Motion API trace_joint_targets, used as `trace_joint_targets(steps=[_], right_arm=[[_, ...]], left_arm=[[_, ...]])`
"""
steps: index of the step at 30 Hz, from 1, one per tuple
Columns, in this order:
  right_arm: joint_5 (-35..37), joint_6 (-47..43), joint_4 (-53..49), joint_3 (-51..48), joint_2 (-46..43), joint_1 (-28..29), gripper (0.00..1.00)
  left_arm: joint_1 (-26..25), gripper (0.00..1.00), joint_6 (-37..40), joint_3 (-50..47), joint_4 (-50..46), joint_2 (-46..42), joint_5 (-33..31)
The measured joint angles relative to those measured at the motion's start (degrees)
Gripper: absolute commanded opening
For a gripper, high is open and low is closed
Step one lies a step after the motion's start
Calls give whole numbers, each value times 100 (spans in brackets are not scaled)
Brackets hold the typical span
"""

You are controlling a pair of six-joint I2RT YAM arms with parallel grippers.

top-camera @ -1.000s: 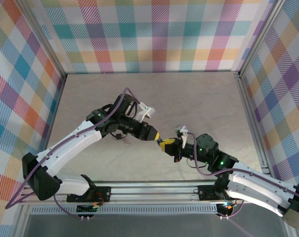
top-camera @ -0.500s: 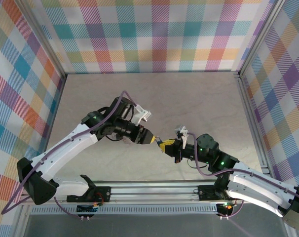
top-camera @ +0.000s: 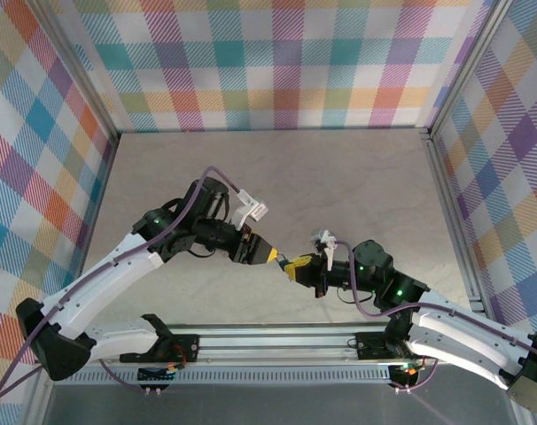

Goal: Lock with the key

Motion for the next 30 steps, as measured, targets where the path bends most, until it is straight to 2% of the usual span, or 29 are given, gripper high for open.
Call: trace_joint_targets(steps=[14, 22, 30], right_arm=[[-1209, -96, 11, 297, 304, -13, 0], [-1368, -98, 11, 334, 442, -37, 0], [-1497, -94, -4, 409, 540, -81, 0]], left_arm=[[0, 44, 411, -374, -15, -341, 249], [-2, 38, 448, -544, 7, -474, 684], [-15, 34, 553, -664, -2, -549, 824]])
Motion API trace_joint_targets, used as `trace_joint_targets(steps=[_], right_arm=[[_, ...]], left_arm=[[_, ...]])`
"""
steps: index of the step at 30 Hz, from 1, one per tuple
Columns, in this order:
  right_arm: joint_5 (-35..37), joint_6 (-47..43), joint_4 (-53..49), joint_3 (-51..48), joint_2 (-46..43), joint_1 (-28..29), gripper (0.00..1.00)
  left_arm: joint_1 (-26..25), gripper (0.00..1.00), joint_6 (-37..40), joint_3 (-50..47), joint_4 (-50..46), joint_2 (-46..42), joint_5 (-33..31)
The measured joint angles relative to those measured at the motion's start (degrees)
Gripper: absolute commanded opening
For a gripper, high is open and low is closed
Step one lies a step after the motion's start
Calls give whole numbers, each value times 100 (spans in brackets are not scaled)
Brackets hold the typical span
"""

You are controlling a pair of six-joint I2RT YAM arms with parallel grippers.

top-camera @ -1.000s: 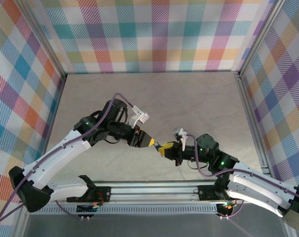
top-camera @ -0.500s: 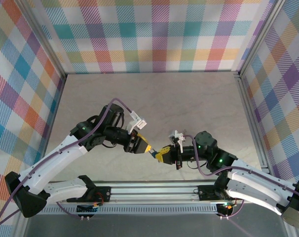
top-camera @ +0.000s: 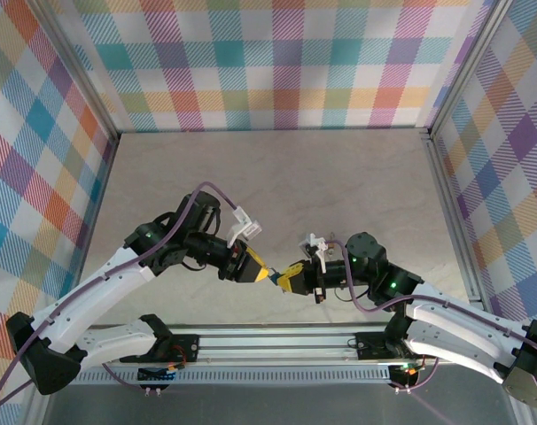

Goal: Lock with the key

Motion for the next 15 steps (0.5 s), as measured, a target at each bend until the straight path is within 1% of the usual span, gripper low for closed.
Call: trace_joint_targets(steps=[11, 15], right_arm=[[-260, 20, 28, 11, 22, -31, 0], [-313, 22, 68, 13, 50, -31, 0]], left_arm=[[-101, 34, 153, 0, -15, 2, -4], [-120, 32, 173, 0, -20, 17, -2]])
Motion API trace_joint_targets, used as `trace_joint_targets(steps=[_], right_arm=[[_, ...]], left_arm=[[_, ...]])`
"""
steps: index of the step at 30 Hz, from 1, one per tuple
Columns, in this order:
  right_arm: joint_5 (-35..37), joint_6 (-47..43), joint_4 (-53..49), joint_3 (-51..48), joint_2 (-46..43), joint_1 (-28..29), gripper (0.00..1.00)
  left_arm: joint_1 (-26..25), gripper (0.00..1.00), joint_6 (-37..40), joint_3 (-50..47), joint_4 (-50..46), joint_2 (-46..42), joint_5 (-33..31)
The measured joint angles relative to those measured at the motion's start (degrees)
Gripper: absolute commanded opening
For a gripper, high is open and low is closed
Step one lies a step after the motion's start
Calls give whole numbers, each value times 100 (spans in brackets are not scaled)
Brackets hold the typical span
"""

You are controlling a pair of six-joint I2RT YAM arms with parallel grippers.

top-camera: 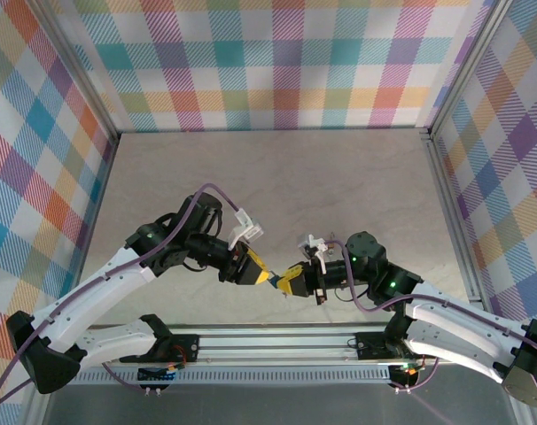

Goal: Lock with the key

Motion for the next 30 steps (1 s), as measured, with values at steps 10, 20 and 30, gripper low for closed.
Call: trace_joint_targets(steps=[10, 20, 30], right_arm=[[-52, 20, 24, 74, 63, 0, 0], [-203, 44, 46, 85, 87, 0, 0], [-444, 153, 57, 87, 146, -35, 0]], left_arm=[[-50, 22, 37, 0, -17, 15, 0], [-83, 12, 136, 0, -149, 15, -2], [-114, 3, 175, 0, -188, 4, -42]])
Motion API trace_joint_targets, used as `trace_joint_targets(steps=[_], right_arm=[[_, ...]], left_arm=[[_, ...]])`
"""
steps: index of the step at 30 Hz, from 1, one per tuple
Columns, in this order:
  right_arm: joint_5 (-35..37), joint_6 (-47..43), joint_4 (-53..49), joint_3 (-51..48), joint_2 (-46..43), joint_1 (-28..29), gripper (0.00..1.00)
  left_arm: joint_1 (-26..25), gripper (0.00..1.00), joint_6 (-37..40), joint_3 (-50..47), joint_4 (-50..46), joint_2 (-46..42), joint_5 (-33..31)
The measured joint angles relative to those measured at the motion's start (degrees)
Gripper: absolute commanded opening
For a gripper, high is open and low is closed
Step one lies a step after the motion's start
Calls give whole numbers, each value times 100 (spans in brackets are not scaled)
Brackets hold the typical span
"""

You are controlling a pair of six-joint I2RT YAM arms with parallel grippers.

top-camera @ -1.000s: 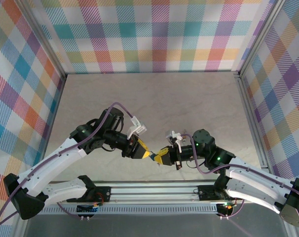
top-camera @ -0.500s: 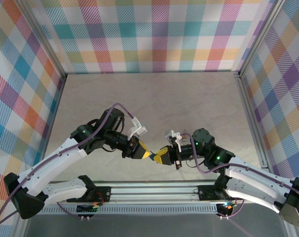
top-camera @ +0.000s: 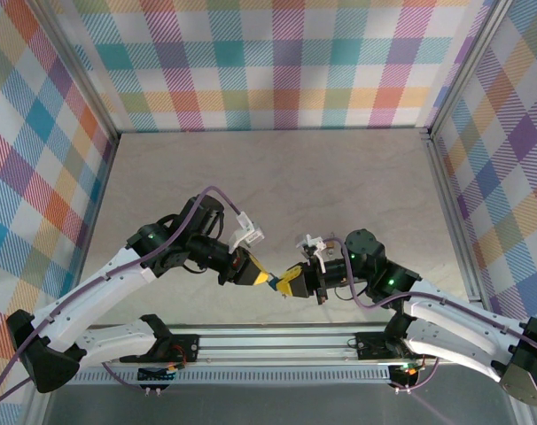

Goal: Lock with the key

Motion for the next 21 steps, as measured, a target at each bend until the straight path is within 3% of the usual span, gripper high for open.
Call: trace_joint_targets(steps=[21], right_arm=[[-348, 179, 50, 101, 164, -39, 0]], left_arm=[[-76, 0, 44, 0, -76, -59, -46]])
